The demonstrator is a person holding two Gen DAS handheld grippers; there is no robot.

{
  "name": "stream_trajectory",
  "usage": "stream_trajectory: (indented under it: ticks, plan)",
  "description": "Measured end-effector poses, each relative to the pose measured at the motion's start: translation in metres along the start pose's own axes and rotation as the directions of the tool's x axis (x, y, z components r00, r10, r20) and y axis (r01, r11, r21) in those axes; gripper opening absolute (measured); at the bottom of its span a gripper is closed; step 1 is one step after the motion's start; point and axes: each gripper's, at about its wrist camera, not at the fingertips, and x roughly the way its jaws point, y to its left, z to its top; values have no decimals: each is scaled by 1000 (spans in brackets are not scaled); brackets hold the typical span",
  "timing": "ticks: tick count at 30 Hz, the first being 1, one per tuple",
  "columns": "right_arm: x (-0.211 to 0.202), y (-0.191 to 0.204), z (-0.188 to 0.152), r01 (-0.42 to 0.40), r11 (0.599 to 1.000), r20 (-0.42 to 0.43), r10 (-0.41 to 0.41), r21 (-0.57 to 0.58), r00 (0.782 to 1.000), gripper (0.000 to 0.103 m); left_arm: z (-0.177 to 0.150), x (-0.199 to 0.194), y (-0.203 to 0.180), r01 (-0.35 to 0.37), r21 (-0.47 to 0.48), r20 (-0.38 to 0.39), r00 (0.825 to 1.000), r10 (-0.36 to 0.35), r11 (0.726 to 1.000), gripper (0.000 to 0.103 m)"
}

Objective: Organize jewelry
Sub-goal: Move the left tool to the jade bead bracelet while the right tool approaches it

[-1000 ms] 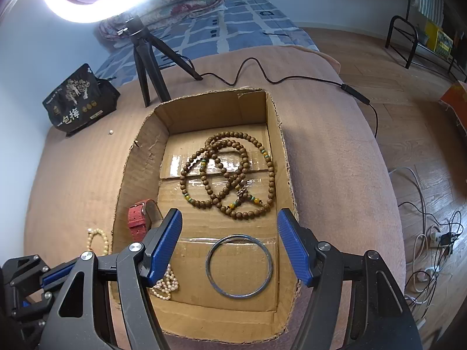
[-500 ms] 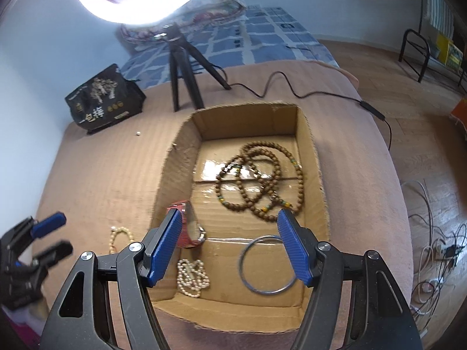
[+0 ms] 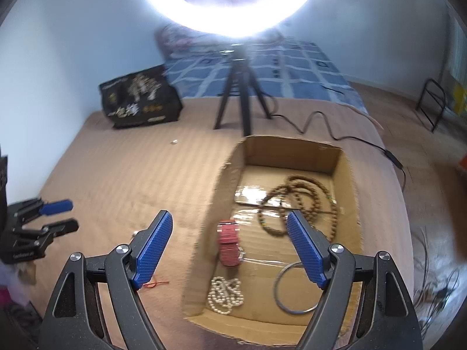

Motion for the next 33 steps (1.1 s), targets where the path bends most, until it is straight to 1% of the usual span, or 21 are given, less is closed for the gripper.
stream_trajectory:
  ticks: [3, 6, 8, 11, 14, 15, 16, 17, 18, 20, 22, 23, 24, 27, 31, 33]
  plan:
    - [7, 17, 1, -37, 999, -56, 35, -40, 998, 81, -1, 0, 5, 2, -5, 2, 1000, -2, 1000, 51]
    - [13, 34, 1, -80, 995, -96, 75, -51, 993, 81, -1, -1, 9, 3, -4, 11, 1000, -3, 1000, 51]
    - [16, 41, -1, -111, 993, -117, 105, -44, 988, 81, 0, 0, 12, 7, -2, 12, 1000, -7, 1000, 51]
    - [24, 49, -4, -171, 985, -152, 167, -15, 974, 81, 1, 4, 15, 14, 1, 9, 1000, -14, 1000, 51]
    - [35, 55, -9, -194, 981, -190, 192, 6, 963, 80, 0, 10, 18, 29, 2, -3, 1000, -29, 1000, 51]
    - [40, 57, -12, -201, 979, -202, 199, 9, 959, 80, 0, 13, 18, 35, 3, -7, 999, -35, 999, 49]
    - [42, 59, -13, -205, 979, -210, 202, 9, 957, 78, -1, 15, 19, 43, 5, -13, 999, -43, 999, 46]
    - [44, 60, -14, -209, 978, -218, 206, 8, 954, 72, -1, 18, 19, 47, 8, -22, 999, -47, 999, 41]
    - [47, 62, -15, -214, 977, -227, 210, 9, 951, 67, -2, 20, 18, 49, 12, -31, 998, -49, 999, 40]
    - [52, 65, -17, -227, 974, -240, 224, 15, 945, 65, -3, 24, 17, 58, 17, -37, 998, -57, 998, 40]
    - [57, 69, -19, -234, 972, -254, 231, 19, 939, 62, -4, 27, 16, 67, 27, -44, 997, -66, 997, 38]
    - [58, 70, -22, -237, 971, -262, 233, 17, 937, 57, -4, 28, 15, 69, 33, -46, 997, -67, 997, 35]
    - [61, 73, -24, -241, 970, -275, 235, 14, 932, 52, -4, 30, 14, 73, 37, -50, 996, -71, 997, 34]
    - [66, 79, -28, -250, 968, -299, 239, 2, 924, 50, -6, 32, 10, 87, 49, -58, 995, -84, 995, 34]
    - [78, 85, -32, -225, 974, -329, 214, 6, 920, 48, -9, 38, 7, 97, 66, -74, 993, -92, 993, 34]
    - [84, 87, -33, -218, 976, -342, 208, 8, 916, 40, -10, 40, 5, 100, 73, -85, 992, -94, 992, 30]
